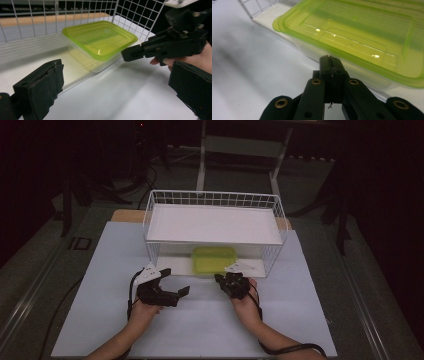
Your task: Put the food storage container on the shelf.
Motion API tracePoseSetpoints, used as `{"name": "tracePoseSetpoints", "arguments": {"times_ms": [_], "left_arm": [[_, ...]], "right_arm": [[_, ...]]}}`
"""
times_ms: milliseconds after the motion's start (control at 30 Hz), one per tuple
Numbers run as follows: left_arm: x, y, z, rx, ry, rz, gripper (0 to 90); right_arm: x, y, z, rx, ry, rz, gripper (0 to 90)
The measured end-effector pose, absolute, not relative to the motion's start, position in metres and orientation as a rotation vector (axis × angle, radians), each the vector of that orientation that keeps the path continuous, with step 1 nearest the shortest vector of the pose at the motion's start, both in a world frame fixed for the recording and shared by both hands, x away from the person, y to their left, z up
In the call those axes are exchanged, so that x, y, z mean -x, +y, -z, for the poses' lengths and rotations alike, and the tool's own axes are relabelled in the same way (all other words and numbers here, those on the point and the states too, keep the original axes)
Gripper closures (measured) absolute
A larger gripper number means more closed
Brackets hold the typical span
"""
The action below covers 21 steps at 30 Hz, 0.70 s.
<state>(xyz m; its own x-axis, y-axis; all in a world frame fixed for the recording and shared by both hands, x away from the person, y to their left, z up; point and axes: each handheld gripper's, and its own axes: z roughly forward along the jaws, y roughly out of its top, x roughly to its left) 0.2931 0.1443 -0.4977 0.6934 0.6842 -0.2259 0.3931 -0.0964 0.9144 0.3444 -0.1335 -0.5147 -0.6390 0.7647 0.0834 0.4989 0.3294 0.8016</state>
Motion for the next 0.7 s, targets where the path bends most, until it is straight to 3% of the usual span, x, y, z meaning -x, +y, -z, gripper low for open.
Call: {"name": "tracePoseSetpoints", "arguments": {"times_ms": [700], "left_arm": [[-0.294, 0.145, 0.502, -1.728, 0.879, -0.3, 0.5]], "right_arm": [[-0.39, -0.122, 0.52, -1.207, 2.206, -1.209, 89.7]]}}
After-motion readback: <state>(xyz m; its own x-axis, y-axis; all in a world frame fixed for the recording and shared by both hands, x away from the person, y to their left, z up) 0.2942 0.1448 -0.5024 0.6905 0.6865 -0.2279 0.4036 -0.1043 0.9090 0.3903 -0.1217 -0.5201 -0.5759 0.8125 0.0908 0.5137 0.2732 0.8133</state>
